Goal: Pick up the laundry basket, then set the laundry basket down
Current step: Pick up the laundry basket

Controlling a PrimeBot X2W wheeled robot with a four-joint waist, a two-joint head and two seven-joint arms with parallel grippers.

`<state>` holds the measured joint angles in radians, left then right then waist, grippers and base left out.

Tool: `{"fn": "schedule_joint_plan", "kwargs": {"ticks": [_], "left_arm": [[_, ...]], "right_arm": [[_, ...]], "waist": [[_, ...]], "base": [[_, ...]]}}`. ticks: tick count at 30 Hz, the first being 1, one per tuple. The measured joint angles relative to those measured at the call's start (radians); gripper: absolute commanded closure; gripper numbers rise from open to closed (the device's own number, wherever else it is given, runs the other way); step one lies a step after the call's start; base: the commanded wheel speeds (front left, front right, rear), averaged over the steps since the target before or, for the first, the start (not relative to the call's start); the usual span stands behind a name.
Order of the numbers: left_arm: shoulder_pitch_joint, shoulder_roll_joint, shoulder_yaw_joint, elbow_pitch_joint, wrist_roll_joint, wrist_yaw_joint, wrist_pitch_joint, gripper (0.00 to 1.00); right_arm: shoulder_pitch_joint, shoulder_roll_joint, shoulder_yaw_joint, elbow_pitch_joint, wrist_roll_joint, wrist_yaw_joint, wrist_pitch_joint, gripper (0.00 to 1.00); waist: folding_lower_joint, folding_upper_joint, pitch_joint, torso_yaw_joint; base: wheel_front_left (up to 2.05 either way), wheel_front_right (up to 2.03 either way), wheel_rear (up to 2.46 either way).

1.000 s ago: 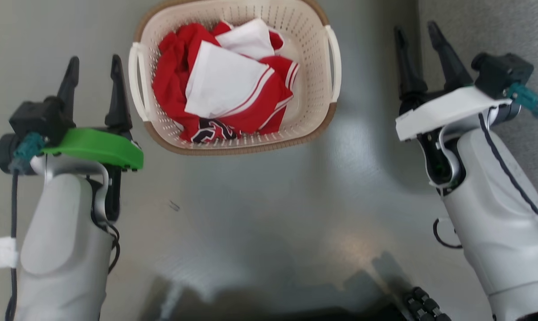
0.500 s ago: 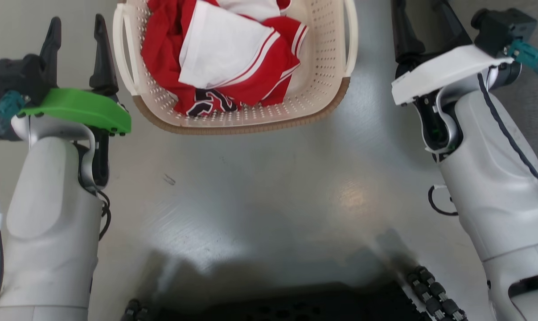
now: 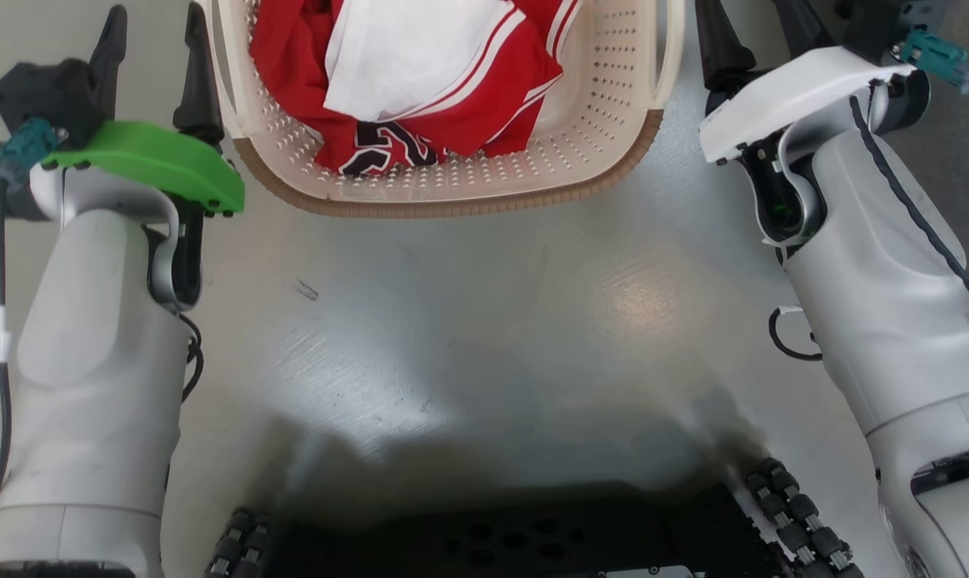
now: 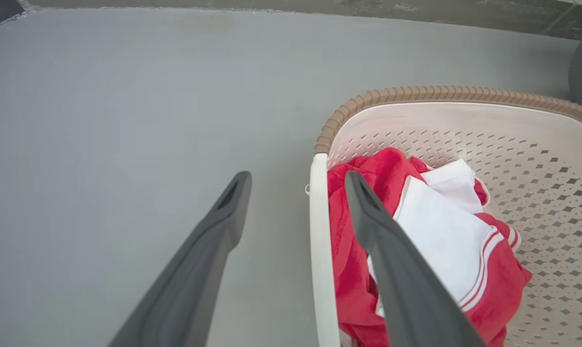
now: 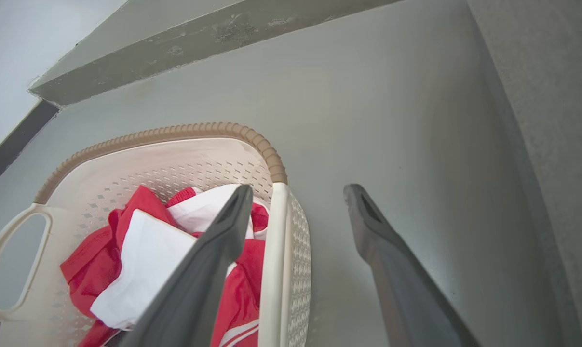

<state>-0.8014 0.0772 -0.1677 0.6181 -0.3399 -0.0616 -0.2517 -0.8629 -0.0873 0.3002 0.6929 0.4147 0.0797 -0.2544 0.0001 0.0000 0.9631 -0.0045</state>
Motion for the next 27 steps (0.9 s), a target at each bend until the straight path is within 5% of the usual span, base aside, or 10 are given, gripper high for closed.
{"fn": "schedule_joint_plan", "kwargs": {"ticks": [27], "left_arm": [[-0.168, -0.033, -0.046, 0.266, -0.018, -0.036, 0.015, 0.00]], "right_arm": [[-0.148, 0.016, 0.110, 0.260, 0.054, 0.034, 0.018, 0.00]], "waist": [[0.0000, 0.0000, 0.071, 0.021]], "base": [[0.00, 0.00, 0.00]]}}
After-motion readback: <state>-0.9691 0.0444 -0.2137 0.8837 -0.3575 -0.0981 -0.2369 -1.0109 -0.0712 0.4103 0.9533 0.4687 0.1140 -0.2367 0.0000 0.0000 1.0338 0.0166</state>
